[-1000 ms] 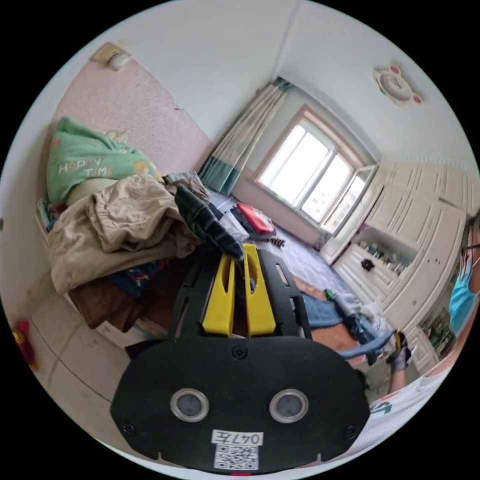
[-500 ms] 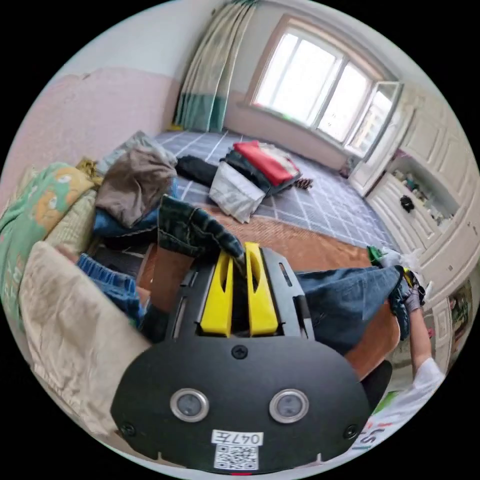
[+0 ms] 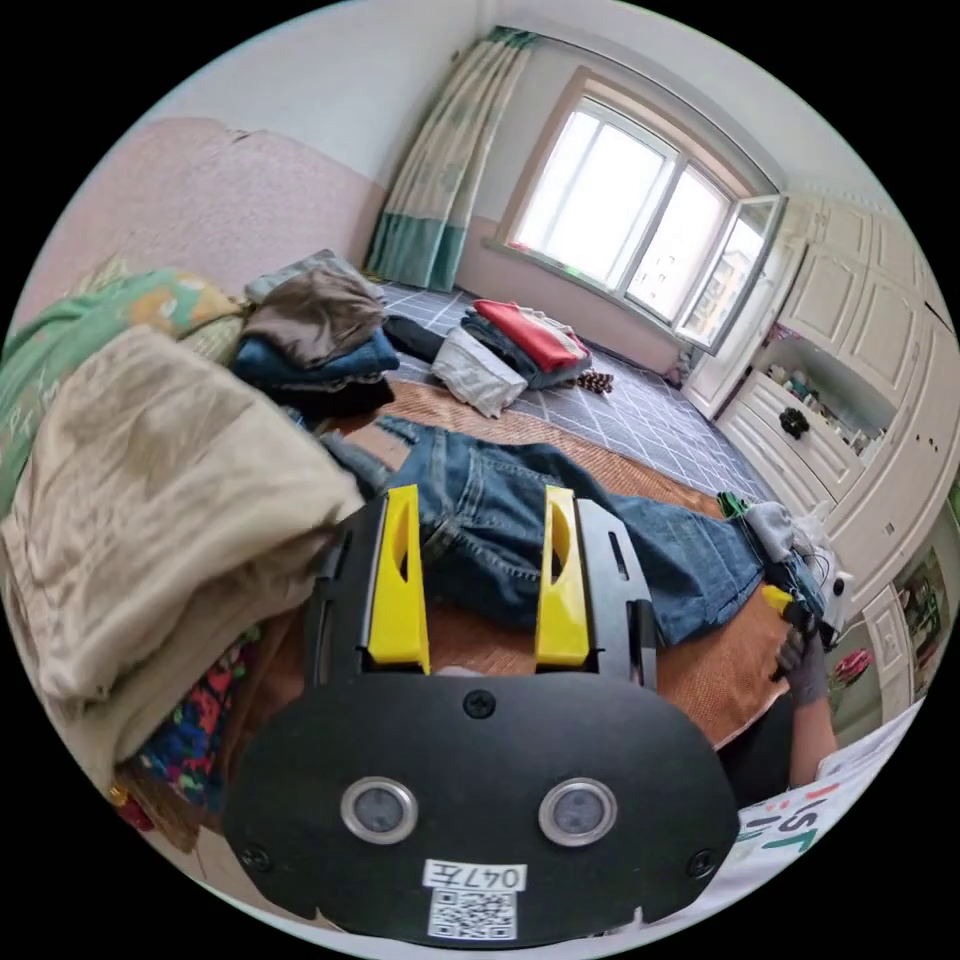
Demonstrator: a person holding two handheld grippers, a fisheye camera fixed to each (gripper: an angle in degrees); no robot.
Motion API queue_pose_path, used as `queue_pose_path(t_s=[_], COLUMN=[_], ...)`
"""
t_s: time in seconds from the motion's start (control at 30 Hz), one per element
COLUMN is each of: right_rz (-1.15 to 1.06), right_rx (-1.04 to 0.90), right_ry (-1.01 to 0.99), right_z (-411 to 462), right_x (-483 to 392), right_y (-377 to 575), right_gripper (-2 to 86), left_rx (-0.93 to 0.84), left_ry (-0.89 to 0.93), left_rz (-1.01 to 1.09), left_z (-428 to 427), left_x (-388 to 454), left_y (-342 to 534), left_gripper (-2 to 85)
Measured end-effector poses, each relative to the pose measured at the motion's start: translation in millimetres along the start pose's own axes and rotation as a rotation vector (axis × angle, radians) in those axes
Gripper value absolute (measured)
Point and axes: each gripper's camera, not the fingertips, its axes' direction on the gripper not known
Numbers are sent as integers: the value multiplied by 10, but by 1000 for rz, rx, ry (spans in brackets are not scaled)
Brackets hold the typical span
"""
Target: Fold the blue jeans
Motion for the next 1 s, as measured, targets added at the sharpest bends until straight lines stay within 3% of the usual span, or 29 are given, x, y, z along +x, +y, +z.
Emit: queue_pose_path(t_s=[0.2, 0.5, 0.6, 0.7, 0.77, 0.8, 0.93, 1.0], right_rz=[-96, -14, -80, -279, -354, -361, -427, -400], right_rx=[-236, -125, -116, -208, -482, -525, -506, -489], right_ry=[159, 288, 165, 145, 129, 133, 225, 214], right_z=[832, 55, -604, -986, -736, -687, -852, -957], right_x=[-845, -743, -772, -981, -923, -918, -1037, -966], right_y=[-833, -2012, -2335, -2489, -2437, -2413, -2437, -2472], right_gripper=[72, 0, -4, -5, -5, -5, -4, -5], left_rx=[-40, -136, -115, -90, -87, -98, -213, -300], left_ry=[140, 274, 268, 265, 243, 220, 121, -40], left_rz=[-123, -211, -223, -251, -277, -297, -299, -262], left_z=[164, 693, 760, 839, 895, 952, 1314, 1594], left_x=[-474, -731, -760, -827, -872, -891, -835, -787], left_y=[380, 824, 902, 876, 803, 748, 637, 577], left_gripper=[159, 184, 197, 216, 229, 234, 225, 159])
